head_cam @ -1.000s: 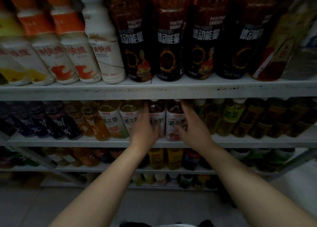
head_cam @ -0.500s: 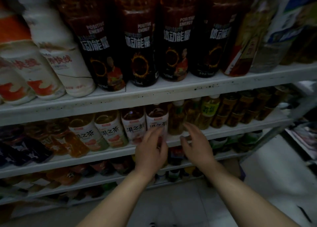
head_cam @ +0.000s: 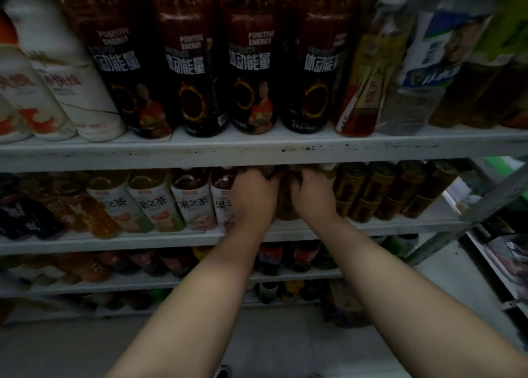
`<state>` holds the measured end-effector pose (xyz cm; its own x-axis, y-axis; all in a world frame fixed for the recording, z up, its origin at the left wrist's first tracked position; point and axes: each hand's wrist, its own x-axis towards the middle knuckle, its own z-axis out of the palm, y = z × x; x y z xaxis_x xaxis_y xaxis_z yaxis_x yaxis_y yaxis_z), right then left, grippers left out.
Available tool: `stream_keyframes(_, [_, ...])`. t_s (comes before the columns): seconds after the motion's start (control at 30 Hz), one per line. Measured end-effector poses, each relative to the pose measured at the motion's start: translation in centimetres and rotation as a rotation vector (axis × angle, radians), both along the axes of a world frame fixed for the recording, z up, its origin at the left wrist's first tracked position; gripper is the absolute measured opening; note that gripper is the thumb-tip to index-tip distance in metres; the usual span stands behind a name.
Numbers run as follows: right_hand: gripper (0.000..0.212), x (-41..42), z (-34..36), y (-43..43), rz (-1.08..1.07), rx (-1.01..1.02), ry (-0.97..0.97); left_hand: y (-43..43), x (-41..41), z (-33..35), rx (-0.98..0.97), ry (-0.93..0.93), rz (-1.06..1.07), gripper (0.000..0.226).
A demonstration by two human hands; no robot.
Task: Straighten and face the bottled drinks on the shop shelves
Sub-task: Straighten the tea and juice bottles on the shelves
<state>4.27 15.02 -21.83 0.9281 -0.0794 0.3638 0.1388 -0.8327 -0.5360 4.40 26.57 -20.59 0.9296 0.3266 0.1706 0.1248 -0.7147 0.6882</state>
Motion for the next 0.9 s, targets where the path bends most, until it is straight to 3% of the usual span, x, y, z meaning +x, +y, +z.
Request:
stream_keyframes(0.27, [0.020, 0.2, 1.5, -0.9, 0.124, 0.144, 0.084, 0.4, -0.7, 0.8, 0.107, 0.020, -0.003, 0.025])
stream_keyframes(0.43, [0.021, -0.4, 1.7, -1.9, 0.182, 0.338, 0.117, 1.5, -1.2, 0.7, 0.183, -0.041, -0.177, 0.018])
stream_keyframes(0.57, [0.011, 0.0, 2.2, -2.3, 0.250, 0.511, 0.271, 2.5, -1.1, 0.7, 0.186, -0.027, -0.331, 0.023])
stream_keyframes(0.63, [0.013, 0.3, 2.5, -2.3, 0.250, 0.479, 0.311, 2.7, -1.1, 0.5, 0.201, 0.006, -0.366, 0.028])
stream_keyframes(0.77, [0.026, 0.3, 2.7, -1.3, 0.270, 0.225, 0.211, 2.3, -1.4, -0.1, 0.280, -0.001, -0.286, 0.049])
stream_keyframes(0.9, [0.025, 0.7, 2.4, -0.3, 0.135, 0.058, 0.202, 2.0, -1.2, 0.2, 0.315, -0.015, -0.244, 0.039])
